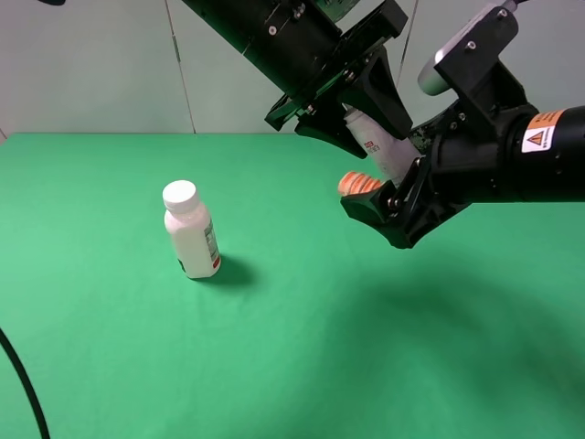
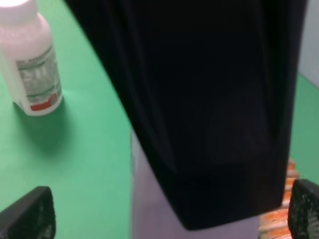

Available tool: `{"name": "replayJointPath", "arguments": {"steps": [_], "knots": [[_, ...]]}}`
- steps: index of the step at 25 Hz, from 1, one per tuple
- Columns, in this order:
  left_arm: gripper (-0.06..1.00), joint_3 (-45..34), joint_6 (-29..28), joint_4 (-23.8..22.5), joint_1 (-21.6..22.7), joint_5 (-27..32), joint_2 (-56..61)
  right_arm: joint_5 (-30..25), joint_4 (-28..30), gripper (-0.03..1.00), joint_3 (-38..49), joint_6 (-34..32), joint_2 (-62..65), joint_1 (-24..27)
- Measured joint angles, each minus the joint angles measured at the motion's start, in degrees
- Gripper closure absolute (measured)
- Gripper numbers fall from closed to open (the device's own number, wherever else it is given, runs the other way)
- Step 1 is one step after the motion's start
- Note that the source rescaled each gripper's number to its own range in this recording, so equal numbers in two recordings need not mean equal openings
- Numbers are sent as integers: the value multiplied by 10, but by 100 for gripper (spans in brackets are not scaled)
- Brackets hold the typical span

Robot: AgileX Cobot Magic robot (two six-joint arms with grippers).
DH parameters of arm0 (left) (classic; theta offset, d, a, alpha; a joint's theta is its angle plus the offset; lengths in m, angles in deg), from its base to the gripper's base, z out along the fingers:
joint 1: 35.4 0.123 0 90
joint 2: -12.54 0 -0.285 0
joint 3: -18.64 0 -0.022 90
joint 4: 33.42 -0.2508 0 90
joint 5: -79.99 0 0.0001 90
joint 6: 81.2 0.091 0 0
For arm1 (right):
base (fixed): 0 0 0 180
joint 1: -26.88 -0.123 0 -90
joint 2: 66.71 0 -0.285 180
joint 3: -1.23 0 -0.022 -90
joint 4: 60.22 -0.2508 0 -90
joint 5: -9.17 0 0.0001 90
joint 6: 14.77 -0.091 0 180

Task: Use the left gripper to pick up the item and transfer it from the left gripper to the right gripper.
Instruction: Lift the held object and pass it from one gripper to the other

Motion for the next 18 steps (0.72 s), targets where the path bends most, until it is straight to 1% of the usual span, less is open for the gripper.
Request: {"name": "replayJointPath", "arguments": {"steps": [3,8,10,13,16,18], "knots": [[94,0,0,-1,0,0,0,1,22,-3,0,-18,-7,0],[94,0,-1,0,0,0,0,1,32,-3,0,-30,-16,0],[94,0,-1,0,0,0,0,1,35,3,0,-31,-17,0],[94,0,-1,0,0,0,0,0,37,26,0,-33,-17,0],[94,0,-1,0,0,0,0,-1,43,54,0,-33,-17,0],[94,0,-1,0,0,0,0,-3,45,70,0,-33,-17,0]]}}
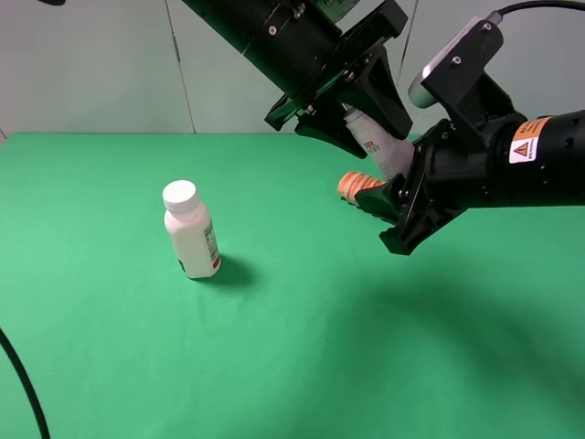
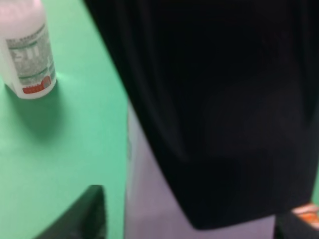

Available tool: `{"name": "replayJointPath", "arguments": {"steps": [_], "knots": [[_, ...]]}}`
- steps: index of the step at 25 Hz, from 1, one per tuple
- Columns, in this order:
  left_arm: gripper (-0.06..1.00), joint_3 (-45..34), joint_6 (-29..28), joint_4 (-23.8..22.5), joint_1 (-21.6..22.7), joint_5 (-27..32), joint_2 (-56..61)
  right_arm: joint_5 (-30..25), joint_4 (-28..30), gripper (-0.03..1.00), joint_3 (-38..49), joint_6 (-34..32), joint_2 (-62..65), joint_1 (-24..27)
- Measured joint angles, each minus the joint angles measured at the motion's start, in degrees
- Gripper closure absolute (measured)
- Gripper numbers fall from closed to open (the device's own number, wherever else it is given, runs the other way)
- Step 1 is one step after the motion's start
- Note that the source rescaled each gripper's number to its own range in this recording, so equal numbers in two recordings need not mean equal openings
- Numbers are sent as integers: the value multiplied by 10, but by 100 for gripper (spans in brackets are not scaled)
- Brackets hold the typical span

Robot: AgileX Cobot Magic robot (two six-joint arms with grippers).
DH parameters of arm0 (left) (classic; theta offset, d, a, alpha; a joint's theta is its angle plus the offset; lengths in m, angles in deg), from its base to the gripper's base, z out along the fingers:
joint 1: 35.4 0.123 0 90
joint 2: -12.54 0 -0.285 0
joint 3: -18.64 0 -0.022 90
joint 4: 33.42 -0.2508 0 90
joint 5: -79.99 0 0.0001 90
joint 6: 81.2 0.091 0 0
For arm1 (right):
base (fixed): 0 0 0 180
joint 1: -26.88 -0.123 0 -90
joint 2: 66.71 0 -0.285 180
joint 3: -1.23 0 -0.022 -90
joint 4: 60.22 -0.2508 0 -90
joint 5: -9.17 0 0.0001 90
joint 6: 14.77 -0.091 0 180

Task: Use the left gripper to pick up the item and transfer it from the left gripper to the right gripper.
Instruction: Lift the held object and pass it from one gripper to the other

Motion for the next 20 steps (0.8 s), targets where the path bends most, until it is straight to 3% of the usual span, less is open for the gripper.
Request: {"name": "replayJointPath", "arguments": {"steps": [4,20], "knots": [[94,0,0,0,0,2,0,0,0,96,-1,-3,0,0],[94,0,-6,-2,0,10,0,-1,0,97,-1,-4,0,0]]}}
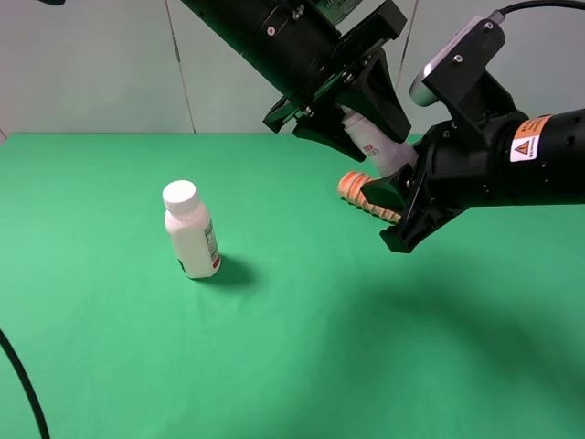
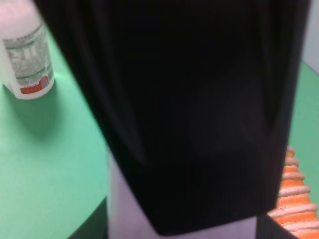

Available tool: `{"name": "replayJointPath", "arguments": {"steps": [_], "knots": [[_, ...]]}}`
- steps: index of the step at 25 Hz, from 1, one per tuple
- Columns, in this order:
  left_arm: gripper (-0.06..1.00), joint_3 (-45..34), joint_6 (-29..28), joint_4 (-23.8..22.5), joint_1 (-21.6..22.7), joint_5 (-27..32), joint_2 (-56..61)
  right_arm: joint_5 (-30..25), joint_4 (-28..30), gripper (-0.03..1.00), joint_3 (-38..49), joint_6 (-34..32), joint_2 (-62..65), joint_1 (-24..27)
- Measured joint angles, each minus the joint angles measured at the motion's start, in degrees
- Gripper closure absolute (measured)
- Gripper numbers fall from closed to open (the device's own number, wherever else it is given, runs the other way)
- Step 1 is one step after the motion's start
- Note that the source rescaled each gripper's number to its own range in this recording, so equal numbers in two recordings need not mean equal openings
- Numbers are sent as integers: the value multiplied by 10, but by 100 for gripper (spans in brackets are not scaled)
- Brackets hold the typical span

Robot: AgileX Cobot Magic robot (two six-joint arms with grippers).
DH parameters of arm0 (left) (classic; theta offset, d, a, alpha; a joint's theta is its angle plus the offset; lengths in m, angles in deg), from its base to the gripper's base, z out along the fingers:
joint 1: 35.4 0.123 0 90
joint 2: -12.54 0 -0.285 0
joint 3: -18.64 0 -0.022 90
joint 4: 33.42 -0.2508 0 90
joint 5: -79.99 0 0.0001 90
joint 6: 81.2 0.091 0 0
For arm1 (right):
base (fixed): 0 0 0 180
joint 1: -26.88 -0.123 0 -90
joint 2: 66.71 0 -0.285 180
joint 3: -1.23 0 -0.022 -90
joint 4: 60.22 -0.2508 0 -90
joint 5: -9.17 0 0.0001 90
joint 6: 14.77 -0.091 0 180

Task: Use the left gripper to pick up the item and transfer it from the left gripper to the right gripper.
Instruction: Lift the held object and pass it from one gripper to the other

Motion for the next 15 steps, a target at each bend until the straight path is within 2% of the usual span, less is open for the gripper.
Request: {"name": "replayJointPath", "arguments": {"steps": [8,9,10,13,15], "knots": [[94,0,-17,0,0,0,0,-1,0,97,0,0,0,0],[92,0,-19,0,0,0,0,-3,0,97,0,0,0,0],[83,0,-24,3,0,-2,0,-4,0,97,0,0,0,0],[31,0,-39,8,0,-7,0,-4,0,97,0,0,0,0],[9,0,-44,8,0,-8,0,-4,0,97,0,0,0,0]]}}
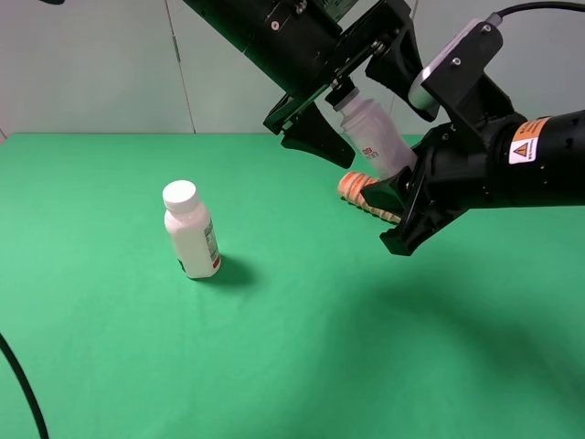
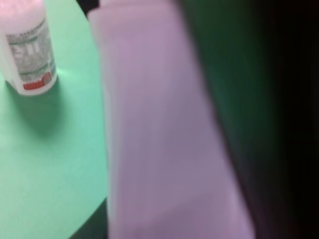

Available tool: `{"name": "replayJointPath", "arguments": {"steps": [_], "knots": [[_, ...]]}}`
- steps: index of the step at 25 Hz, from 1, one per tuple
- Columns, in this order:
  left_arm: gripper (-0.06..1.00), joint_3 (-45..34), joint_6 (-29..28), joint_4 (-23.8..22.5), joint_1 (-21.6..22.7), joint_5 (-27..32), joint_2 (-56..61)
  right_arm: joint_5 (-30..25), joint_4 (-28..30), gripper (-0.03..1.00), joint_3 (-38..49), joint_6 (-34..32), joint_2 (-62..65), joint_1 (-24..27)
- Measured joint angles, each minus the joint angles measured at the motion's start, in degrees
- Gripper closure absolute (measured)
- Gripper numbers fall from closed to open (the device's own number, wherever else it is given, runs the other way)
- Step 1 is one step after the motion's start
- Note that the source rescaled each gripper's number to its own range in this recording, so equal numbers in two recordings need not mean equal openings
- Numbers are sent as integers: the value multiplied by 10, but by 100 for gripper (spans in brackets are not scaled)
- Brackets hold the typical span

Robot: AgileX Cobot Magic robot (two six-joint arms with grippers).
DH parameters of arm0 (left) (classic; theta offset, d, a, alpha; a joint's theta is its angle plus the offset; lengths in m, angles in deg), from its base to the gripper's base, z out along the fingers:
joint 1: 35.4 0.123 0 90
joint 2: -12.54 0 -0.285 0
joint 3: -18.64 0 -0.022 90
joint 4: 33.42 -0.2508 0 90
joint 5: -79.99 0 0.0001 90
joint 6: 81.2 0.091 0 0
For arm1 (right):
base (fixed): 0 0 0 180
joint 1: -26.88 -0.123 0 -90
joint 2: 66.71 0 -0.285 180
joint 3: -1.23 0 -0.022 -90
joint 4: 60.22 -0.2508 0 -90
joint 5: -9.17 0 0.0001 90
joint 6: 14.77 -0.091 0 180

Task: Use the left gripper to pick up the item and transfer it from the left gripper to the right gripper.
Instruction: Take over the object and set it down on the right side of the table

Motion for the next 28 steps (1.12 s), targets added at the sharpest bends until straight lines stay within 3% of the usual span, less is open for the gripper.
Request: {"name": "replayJointPath", "arguments": {"steps": [2,4,16,28], "knots": [[-1,0,-2,-2,0,-2,0,0,0,97,0,0,0,0],[-3,0,-2,-2,0,-2,0,0,0,97,0,0,0,0],[-5,0,-3,-22,10,4,19,0,0,97,0,0,0,0],[-6,0,-4,-57,65,65,59,0,0,97,0,-6,0,0]]}}
